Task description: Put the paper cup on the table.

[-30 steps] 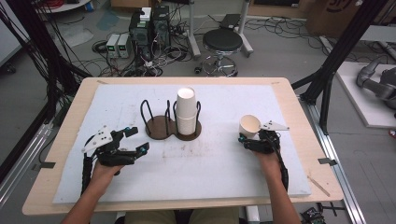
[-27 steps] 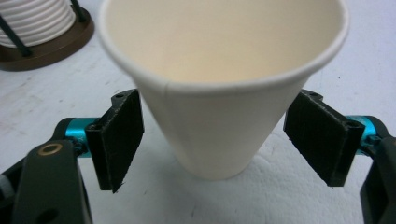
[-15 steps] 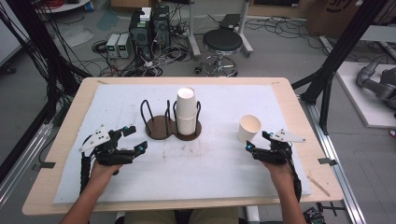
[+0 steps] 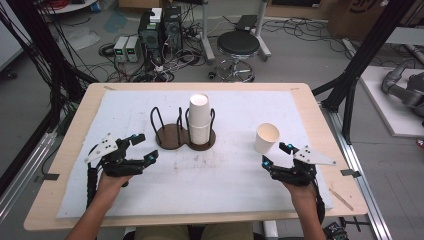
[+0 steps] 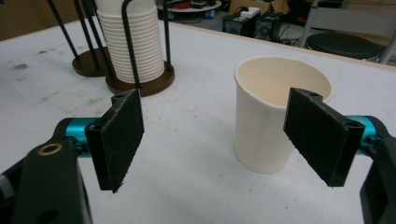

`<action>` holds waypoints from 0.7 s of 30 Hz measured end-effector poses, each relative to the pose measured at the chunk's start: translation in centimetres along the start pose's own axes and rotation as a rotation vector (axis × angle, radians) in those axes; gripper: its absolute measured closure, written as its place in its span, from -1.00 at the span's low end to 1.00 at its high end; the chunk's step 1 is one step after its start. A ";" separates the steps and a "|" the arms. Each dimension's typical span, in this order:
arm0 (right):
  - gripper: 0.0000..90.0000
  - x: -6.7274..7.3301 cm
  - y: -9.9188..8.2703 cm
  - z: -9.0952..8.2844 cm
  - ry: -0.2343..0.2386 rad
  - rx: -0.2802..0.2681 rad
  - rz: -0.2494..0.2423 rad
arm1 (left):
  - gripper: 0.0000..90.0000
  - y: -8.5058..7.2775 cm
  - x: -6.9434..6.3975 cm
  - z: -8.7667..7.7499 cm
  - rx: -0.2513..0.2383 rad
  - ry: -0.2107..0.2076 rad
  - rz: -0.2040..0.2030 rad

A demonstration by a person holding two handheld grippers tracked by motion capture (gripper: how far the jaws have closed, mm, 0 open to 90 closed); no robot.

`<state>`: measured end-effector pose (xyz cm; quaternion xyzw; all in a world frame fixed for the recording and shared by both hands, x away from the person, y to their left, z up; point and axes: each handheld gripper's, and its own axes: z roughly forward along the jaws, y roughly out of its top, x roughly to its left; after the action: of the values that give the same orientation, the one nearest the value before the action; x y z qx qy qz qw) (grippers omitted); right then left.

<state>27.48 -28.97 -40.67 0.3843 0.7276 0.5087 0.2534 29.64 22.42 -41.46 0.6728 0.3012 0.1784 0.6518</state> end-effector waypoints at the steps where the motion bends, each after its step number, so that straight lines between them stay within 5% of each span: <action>1: -0.54 0.1 0.1 -0.1 0.003 -0.002 -0.008 | -0.63 0.0 0.0 0.0 -0.002 -0.001 0.002; 21: -0.54 1.7 0.9 -0.3 0.052 -0.027 -0.054 | -0.61 0.3 -0.4 -0.7 -0.020 -0.002 0.031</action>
<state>26.49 -27.59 -39.71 0.3477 0.7370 0.5215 0.2530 28.93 22.71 -41.02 0.6711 0.2882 0.1906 0.6559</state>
